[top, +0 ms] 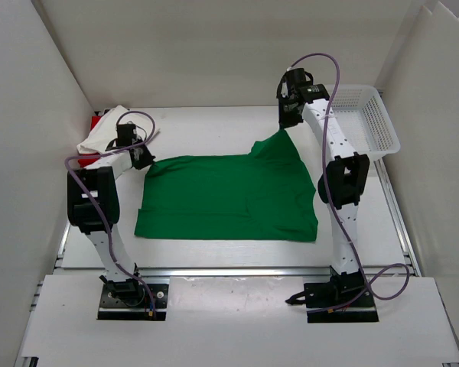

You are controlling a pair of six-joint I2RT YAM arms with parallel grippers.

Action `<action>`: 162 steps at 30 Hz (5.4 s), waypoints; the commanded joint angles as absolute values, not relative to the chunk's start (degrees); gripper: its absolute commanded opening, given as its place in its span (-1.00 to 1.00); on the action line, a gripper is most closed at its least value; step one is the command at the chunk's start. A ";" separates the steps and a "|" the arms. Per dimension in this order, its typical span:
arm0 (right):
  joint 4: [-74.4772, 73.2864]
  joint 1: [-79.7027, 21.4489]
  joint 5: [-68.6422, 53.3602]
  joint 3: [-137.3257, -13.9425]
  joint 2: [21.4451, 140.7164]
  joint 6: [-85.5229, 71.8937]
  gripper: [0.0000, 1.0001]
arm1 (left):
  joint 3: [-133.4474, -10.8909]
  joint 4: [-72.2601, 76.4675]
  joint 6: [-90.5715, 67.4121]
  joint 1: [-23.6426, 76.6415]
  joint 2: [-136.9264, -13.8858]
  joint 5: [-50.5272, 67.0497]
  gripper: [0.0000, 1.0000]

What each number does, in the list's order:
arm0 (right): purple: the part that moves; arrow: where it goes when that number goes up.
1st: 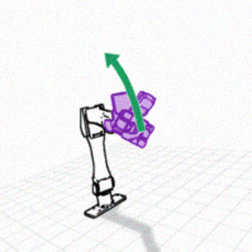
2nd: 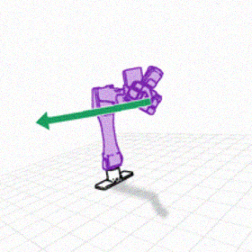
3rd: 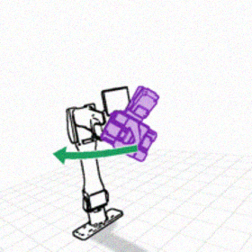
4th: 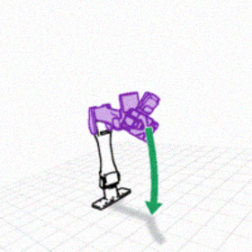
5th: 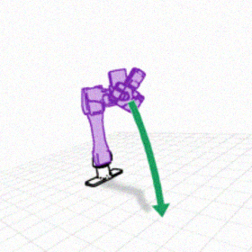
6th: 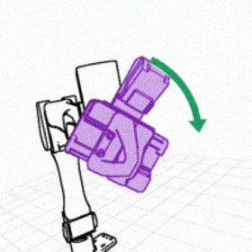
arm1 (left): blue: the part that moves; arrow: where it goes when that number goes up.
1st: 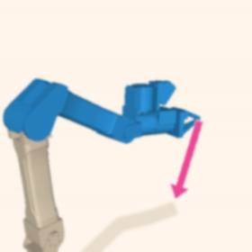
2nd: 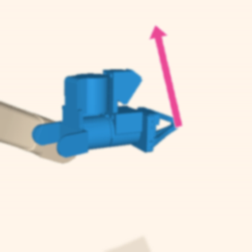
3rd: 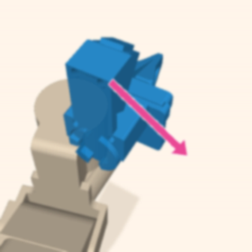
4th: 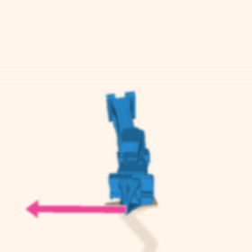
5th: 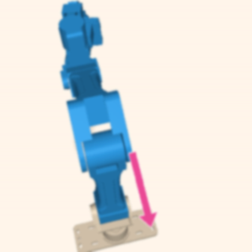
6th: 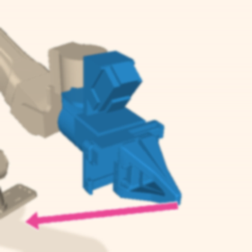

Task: Fold and stack the t-shirts
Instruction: Grap the side of the flattened tshirt furthest away from the robot with both arms, then fold the other side of the tshirt into a rectangle, then rotate the tshirt 90 degrees

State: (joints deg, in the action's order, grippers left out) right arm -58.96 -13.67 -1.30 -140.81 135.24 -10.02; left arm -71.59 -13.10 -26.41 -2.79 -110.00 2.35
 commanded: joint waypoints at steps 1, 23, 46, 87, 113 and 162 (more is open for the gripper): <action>-59.25 -17.66 4.64 -132.48 125.79 -9.31 -1.00 | -70.22 -11.16 -27.25 -3.08 -103.63 4.13 -1.00; -27.77 -15.21 1.14 -53.45 70.16 -15.12 -1.00 | -52.56 -6.77 -31.91 -6.77 -86.75 8.96 -1.00; -30.14 -16.34 -1.51 -30.05 47.91 -26.10 -0.53 | -35.51 -1.24 -40.77 -16.43 -74.02 17.57 -0.06; -7.02 -30.23 -8.71 -44.65 84.56 -20.03 -0.99 | -18.37 20.30 -48.34 7.73 -66.10 16.08 -0.60; -11.62 -30.69 -7.38 -33.59 66.72 -31.10 -0.83 | -22.06 21.53 -49.13 12.39 -69.16 15.03 -0.60; -22.10 -21.97 -18.45 -105.99 110.19 -17.65 -0.71 | -28.05 -0.71 -35.16 19.60 -60.57 21.71 -1.00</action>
State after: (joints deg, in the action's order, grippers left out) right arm -29.85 -20.43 -19.94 -115.00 128.31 -19.03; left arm -29.26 -0.95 -35.86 19.88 -64.75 22.52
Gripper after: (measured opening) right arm 0.130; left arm 0.022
